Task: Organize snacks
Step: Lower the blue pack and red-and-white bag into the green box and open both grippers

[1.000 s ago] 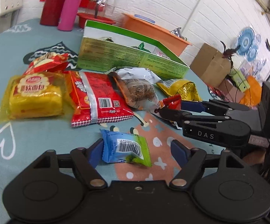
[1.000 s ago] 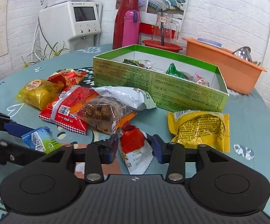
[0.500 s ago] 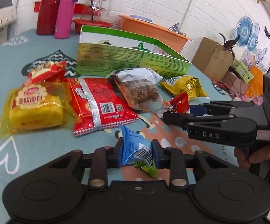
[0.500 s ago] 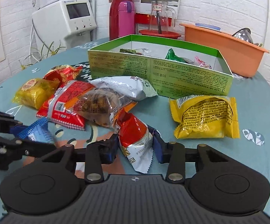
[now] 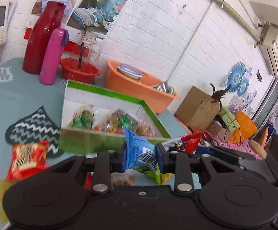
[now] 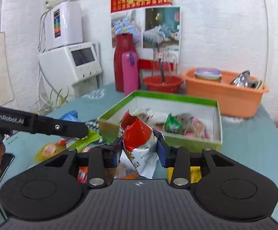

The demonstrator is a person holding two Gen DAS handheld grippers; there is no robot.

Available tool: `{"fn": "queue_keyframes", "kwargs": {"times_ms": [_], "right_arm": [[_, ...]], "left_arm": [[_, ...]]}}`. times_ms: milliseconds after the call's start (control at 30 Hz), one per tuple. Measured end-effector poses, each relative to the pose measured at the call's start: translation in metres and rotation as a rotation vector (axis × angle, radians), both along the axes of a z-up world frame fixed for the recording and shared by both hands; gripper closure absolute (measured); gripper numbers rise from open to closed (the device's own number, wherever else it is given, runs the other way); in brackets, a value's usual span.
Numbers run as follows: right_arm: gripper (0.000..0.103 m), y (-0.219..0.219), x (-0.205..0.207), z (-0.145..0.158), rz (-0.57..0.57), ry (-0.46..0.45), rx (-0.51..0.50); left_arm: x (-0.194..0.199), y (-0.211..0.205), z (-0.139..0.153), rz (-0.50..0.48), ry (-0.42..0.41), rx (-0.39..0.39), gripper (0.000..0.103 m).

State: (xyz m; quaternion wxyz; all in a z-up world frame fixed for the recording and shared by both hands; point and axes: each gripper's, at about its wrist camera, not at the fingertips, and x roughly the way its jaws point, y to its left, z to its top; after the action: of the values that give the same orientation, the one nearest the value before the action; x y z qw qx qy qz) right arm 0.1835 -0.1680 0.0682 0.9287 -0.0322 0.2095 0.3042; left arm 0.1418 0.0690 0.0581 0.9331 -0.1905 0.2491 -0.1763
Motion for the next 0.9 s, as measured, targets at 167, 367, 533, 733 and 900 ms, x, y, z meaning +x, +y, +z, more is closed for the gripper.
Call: {"fn": "queue_keyframes", "kwargs": {"times_ms": [167,367,533,733,900], "right_arm": [[0.035,0.003,0.033,0.008,-0.064,-0.037,0.011],[0.035,0.004,0.079,-0.002,-0.143,-0.026,0.013],[0.035,0.01,0.107,-0.014,-0.17,-0.006,0.023],[0.024,0.021,0.124,-0.035,-0.162,-0.012,0.003],[0.0,0.029,0.12,-0.056,-0.156,-0.054,-0.14]], "left_arm": [[0.046,0.006,0.006,0.049,-0.01,-0.011,0.032],[0.096,0.014,-0.003,0.091,0.032,-0.012,0.032],[0.128,0.016,-0.013,0.098,0.058,-0.014,0.031],[0.149,0.011,-0.031,0.102,0.092,0.02,0.0],[0.139,0.007,-0.043,0.134,0.076,0.076,0.0]]}}
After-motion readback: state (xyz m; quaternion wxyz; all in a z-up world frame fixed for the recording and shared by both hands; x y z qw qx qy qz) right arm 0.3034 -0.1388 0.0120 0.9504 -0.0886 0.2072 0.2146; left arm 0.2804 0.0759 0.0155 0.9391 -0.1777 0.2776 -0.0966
